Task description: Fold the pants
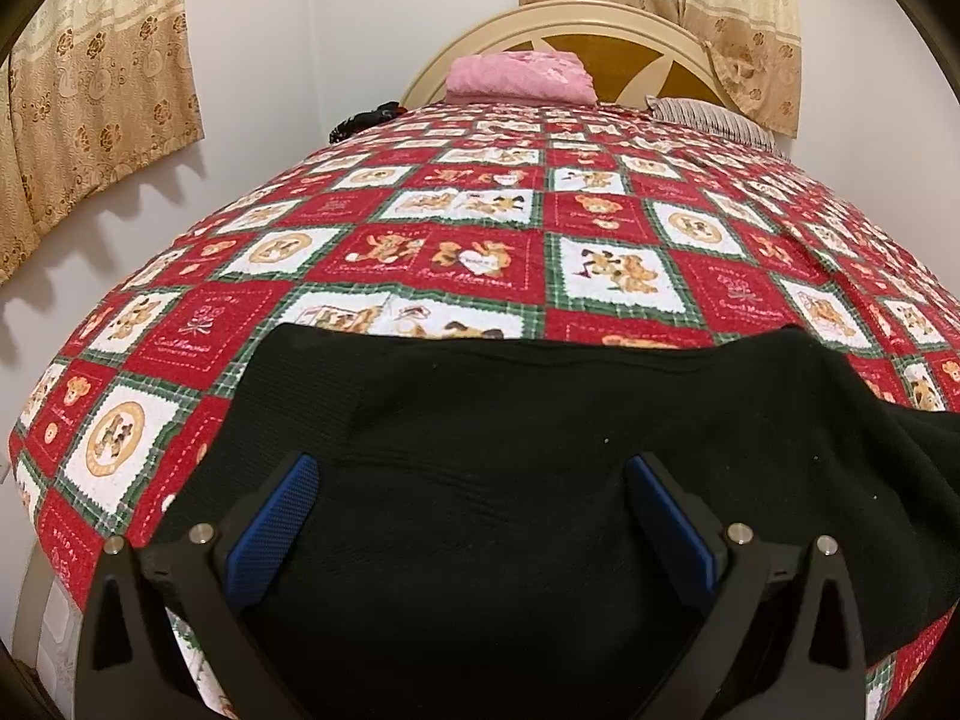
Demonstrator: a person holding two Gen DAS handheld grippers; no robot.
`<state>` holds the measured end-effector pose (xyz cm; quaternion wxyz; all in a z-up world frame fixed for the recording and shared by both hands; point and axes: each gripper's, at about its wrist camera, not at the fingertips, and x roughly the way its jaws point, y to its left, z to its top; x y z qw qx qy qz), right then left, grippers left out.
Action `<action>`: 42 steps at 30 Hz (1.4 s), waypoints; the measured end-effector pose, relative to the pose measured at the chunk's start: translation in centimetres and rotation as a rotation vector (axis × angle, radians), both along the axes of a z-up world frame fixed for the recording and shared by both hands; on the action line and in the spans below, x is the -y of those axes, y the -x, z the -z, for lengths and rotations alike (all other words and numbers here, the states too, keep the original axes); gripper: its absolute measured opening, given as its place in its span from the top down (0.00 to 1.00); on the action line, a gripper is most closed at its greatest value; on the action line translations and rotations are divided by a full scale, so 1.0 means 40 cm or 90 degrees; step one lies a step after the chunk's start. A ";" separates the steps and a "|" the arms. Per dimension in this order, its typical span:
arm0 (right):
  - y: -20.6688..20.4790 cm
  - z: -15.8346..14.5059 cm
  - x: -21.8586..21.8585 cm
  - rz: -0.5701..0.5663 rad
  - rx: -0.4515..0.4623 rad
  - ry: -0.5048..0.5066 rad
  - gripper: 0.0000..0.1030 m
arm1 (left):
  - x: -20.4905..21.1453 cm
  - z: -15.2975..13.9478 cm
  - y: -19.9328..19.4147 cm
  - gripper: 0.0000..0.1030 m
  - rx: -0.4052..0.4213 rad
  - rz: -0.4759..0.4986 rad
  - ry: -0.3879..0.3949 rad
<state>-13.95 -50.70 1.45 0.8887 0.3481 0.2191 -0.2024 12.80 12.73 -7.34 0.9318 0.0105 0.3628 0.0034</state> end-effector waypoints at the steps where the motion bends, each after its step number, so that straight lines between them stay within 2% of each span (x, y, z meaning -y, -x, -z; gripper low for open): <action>1: 0.030 0.025 0.002 0.007 -0.003 -0.005 0.95 | 0.000 0.000 -0.001 0.00 -0.001 -0.001 -0.001; 6: 0.089 0.132 0.010 0.023 -0.043 -0.031 0.94 | 0.003 0.001 -0.002 0.00 -0.003 -0.003 -0.005; 8: 0.103 0.140 0.006 0.020 -0.025 -0.025 0.93 | 0.003 0.001 -0.003 0.00 -0.004 -0.004 -0.006; 10: 0.109 0.132 0.015 0.013 -0.034 -0.048 0.90 | 0.004 0.001 -0.003 0.00 -0.004 -0.005 -0.007; 11: 0.116 0.121 0.025 0.019 -0.040 -0.061 0.86 | 0.004 0.001 -0.003 0.00 -0.004 -0.005 -0.006; 13: 0.137 0.093 0.029 0.050 -0.045 -0.035 0.77 | 0.005 0.002 -0.003 0.00 -0.005 -0.006 -0.009; 14: 0.146 0.065 0.030 0.069 -0.042 0.006 0.69 | 0.006 0.001 -0.003 0.00 -0.005 -0.007 -0.010; 15: 0.154 0.035 0.029 0.087 -0.034 0.056 0.57 | 0.007 0.002 -0.003 0.00 -0.006 -0.008 -0.011; 17: 0.157 -0.006 0.022 0.100 -0.007 0.121 0.48 | 0.007 0.002 -0.004 0.00 -0.007 -0.009 -0.012; 18: 0.140 -0.019 0.025 0.085 -0.002 0.140 0.48 | 0.007 0.002 -0.005 0.00 -0.008 -0.009 -0.013; 20: 0.078 -0.029 0.036 0.040 -0.033 0.173 0.48 | 0.008 0.002 -0.005 0.00 -0.007 -0.010 -0.013; 23: -0.031 0.001 0.045 0.012 -0.132 0.245 0.48 | 0.006 0.002 -0.004 0.00 -0.004 -0.010 -0.011; 25: -0.070 0.031 0.052 0.000 -0.178 0.269 0.50 | 0.007 0.002 -0.004 0.00 -0.002 -0.011 -0.009; 26: -0.089 0.051 0.054 -0.014 -0.199 0.269 0.58 | 0.006 0.002 -0.004 0.00 -0.001 -0.011 -0.009; 27: -0.095 0.075 0.057 -0.026 -0.228 0.266 0.74 | 0.009 0.002 -0.003 0.00 -0.001 -0.012 -0.009; 28: -0.107 0.091 0.052 -0.025 -0.256 0.279 0.83 | 0.008 0.002 -0.003 0.00 -0.001 -0.012 -0.010; 30: -0.100 0.092 0.025 -0.029 -0.268 0.320 0.93 | 0.008 0.002 -0.002 0.00 -0.001 -0.013 -0.010; 32: -0.088 0.085 0.013 -0.014 -0.270 0.328 0.94 | 0.008 0.001 -0.003 0.00 -0.001 -0.013 -0.011; 35: -0.045 0.075 0.011 0.065 -0.269 0.345 0.95 | 0.007 0.002 -0.002 0.00 -0.002 -0.013 -0.010; 38: -0.007 0.102 0.048 0.095 -0.248 0.281 0.95 | 0.008 0.002 -0.003 0.00 -0.002 -0.013 -0.011; 41: -0.019 0.096 0.029 0.095 -0.275 0.329 0.92 | 0.007 0.001 -0.002 0.00 -0.003 -0.013 -0.012; 42: -0.027 0.090 0.024 0.099 -0.294 0.343 0.85 | 0.008 0.001 -0.002 0.00 -0.003 -0.013 -0.012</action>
